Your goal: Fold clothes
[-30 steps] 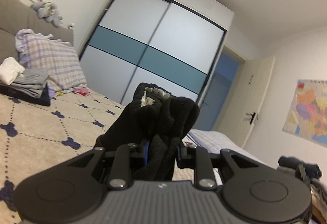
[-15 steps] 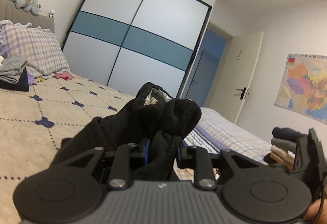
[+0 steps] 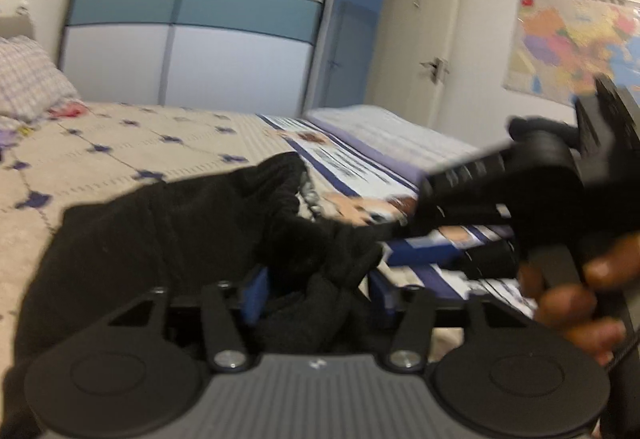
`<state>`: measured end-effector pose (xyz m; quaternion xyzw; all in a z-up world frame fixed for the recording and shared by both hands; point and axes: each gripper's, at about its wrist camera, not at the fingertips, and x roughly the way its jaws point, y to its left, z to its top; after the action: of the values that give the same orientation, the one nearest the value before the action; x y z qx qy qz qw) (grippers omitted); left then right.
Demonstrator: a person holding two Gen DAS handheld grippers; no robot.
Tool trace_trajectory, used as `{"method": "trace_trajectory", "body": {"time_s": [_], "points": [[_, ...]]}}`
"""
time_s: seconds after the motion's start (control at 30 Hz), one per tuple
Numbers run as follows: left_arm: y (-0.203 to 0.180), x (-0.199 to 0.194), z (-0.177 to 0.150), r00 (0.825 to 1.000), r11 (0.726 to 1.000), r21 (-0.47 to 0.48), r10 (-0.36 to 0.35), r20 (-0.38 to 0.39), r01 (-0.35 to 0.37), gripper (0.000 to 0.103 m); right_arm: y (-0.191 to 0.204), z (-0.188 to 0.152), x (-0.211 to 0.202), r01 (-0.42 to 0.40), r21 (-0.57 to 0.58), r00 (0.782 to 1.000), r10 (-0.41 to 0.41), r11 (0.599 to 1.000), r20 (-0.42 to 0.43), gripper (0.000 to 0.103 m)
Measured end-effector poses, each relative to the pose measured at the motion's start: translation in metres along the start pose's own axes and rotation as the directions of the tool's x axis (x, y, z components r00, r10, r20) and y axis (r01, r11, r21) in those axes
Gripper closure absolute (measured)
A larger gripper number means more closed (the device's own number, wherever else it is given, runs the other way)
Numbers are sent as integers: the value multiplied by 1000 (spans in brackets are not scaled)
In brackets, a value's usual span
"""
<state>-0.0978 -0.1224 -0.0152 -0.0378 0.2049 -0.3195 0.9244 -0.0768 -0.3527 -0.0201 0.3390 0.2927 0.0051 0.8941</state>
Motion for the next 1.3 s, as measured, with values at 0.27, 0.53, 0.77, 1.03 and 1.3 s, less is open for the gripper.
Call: {"method": "trace_trajectory", "body": {"time_s": [0.27, 0.53, 0.77, 1.03, 1.3], "points": [[16, -42, 11, 980, 982, -32, -186, 66, 189, 18, 8, 6, -10, -66, -28, 998, 66, 997, 4, 66], [67, -61, 22, 991, 984, -147, -90, 101, 104, 18, 22, 4, 2, -144, -81, 988, 139, 986, -61, 66], [105, -63, 20, 998, 970, -243, 6, 59, 9, 18, 34, 3, 13, -207, -83, 976, 199, 975, -91, 63], [133, -58, 14, 998, 941, -334, 58, 15, -50, 18, 60, -12, 29, -77, -308, 994, 49, 948, -98, 53], [139, -56, 16, 996, 935, -349, 83, 19, -71, 18, 77, -29, 24, 34, -471, 999, -48, 881, -18, 81]]}}
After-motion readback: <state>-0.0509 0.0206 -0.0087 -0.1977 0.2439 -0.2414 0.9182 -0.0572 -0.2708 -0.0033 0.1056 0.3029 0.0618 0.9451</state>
